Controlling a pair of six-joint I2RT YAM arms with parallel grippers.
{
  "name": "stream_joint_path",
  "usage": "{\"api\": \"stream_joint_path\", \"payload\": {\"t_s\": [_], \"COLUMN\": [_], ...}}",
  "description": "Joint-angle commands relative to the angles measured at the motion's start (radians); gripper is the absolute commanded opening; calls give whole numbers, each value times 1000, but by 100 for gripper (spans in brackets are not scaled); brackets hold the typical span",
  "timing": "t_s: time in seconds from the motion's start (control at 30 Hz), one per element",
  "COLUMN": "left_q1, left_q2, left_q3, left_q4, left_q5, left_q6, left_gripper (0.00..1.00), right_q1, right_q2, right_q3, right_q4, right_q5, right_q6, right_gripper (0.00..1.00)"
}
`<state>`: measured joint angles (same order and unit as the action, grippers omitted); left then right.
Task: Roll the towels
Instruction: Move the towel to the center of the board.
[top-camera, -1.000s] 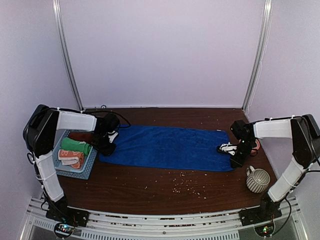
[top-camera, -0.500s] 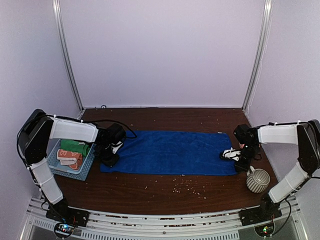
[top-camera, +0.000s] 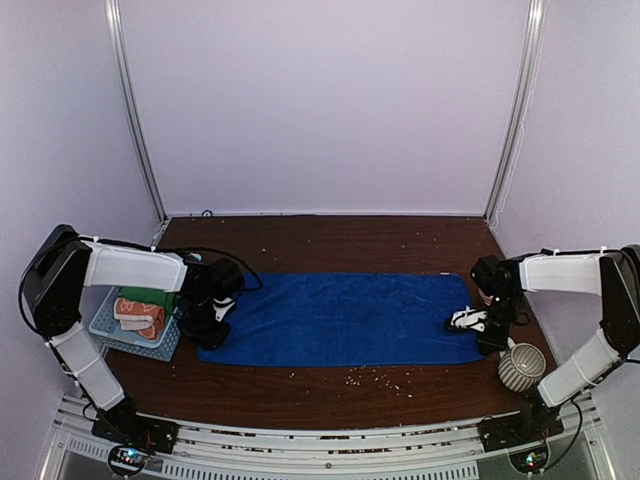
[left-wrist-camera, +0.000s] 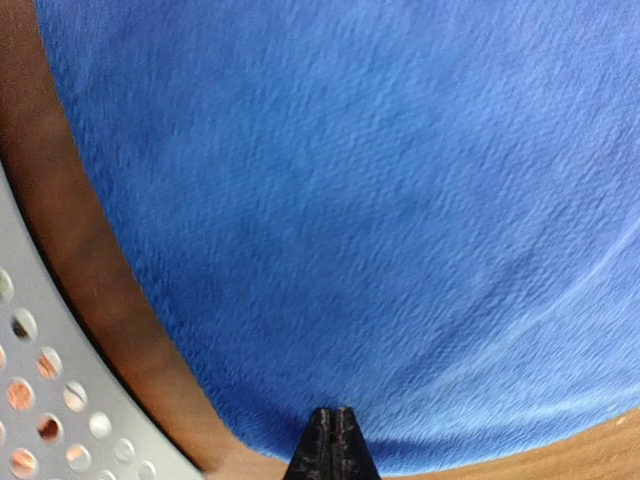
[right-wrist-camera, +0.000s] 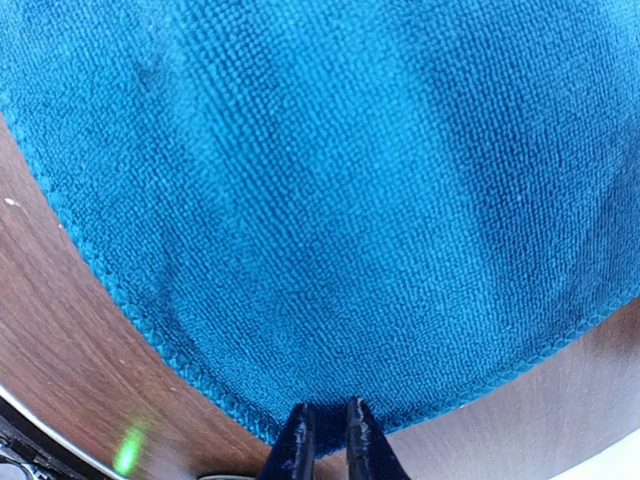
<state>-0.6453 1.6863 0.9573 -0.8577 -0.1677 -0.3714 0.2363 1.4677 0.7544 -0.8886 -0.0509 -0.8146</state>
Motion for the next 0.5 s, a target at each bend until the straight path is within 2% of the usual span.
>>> {"api": "stream_joint_path", "payload": {"t_s": [0.0, 0.1, 0.13, 0.17, 0.27, 0.37, 0.47], "left_q1": [-6, -6, -6, -4, 13, 43, 92], "left_q2": [-34, -57, -64, -70, -80, -76, -71], "left_q3": [-10, 91, 133, 175, 309, 456, 568], "left_q4": [-64, -64, -58, -48, -10, 34, 131], "left_q5": [5, -11, -17, -21, -21, -32, 3], "left_q6": [-31, -7, 4, 16, 78, 152, 226], "left_gripper": [0, 0, 6, 19, 37, 46, 52], "right_q1": [-2, -3, -3, -4, -13, -28, -50], "right_q2": [-14, -29, -30, -27, -11, 19, 47], "right_q3": [30, 114, 167, 208, 351, 512, 659], "right_q4": [-71, -105, -122, -132, -138, -125, -39], "right_q5": [1, -65, -96, -136, -183, -199, -172], "right_q6": [-16, -12, -5, 7, 51, 144, 251], "right_gripper": [14, 22, 25, 28, 34, 36, 36]}}
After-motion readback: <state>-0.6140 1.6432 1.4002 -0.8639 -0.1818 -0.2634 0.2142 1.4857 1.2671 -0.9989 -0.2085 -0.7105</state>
